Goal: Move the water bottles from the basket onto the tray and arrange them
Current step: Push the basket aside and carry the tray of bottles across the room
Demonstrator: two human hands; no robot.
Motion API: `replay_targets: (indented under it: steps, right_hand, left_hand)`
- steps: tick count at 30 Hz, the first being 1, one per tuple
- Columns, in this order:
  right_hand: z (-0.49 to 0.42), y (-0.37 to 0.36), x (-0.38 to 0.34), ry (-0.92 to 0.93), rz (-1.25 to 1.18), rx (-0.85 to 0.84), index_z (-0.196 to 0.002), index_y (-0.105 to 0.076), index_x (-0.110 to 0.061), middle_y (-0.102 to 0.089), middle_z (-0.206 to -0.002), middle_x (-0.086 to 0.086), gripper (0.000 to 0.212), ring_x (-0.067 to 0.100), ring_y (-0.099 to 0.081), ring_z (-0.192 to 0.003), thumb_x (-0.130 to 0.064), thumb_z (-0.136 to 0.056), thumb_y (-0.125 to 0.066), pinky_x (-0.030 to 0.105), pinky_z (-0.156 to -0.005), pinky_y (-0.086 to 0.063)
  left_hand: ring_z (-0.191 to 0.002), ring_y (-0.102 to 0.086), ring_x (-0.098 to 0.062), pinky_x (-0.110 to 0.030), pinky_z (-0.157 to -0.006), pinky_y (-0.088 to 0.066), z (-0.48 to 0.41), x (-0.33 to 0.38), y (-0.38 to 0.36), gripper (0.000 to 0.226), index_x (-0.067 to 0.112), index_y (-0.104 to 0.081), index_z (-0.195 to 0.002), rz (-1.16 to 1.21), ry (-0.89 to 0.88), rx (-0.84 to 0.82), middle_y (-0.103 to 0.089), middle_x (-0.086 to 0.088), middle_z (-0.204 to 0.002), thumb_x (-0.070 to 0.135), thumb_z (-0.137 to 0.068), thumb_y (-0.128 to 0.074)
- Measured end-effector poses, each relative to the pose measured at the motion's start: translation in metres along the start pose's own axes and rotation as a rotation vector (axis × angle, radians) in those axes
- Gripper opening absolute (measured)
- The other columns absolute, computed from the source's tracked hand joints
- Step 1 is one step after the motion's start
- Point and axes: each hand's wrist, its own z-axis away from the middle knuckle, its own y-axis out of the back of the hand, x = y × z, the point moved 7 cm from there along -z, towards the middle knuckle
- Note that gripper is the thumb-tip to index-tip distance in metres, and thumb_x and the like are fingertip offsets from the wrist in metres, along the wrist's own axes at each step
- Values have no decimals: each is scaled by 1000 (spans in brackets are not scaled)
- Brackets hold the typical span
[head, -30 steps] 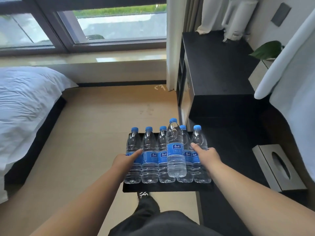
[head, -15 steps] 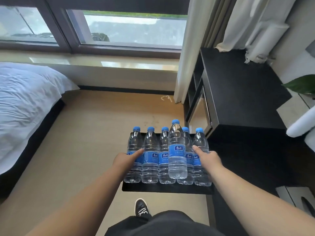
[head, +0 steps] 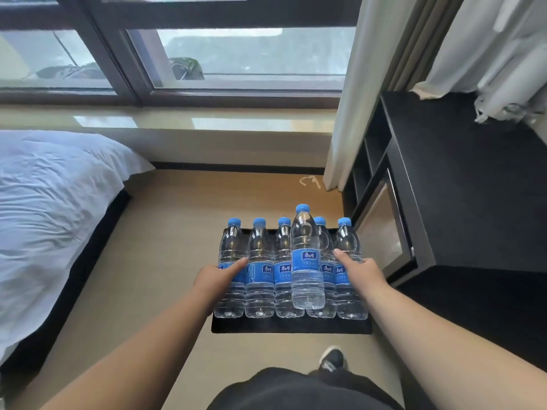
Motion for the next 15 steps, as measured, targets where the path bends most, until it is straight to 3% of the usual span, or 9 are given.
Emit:
replay_targets:
  steps: [4, 7, 12, 15]
  right_hand:
    - [-41, -1, -26, -12, 3, -22, -134, -57, -7, -68, -125, 16, 90, 40, -67, -111, -70, -75, -79, 56, -102, -53]
    - [-79, 7, -51, -7, 23, -15, -131, -56, -8, -69, -121, 14, 84, 38, -68, -107, -69, -77, -79, 56, -100, -54]
    - [-147, 31, -102, 18, 48, 13, -126, -55, -9, -66, -113, 9, 79, 31, -65, -99, -67, -79, -79, 47, -92, -53]
    - [-181, 48, -132, 5, 65, 6, -133, -49, -10, -64, -120, 11, 86, 34, -65, -105, -70, -78, -77, 51, -96, -54]
  left_hand:
    - [-78, -79, -31, -51, -83, -63, -33, 26, -13, 73, 10, -75, -97, 32, 40, -29, -80, -10, -83, 69, -56, -87]
    - [-80, -78, -32, -52, -85, -63, -60, 55, -29, 78, 8, -75, -98, 40, 56, -22, -80, -12, -86, 70, -52, -87]
    - [-82, -78, -31, -50, -85, -63, -104, 115, -63, 67, 8, -74, -102, 47, 66, -18, -80, -12, -90, 63, -67, -88]
    - [-77, -79, -29, -45, -76, -64, -123, 154, -81, 61, 6, -73, -103, 64, 55, -3, -80, -11, -86, 57, -72, -87]
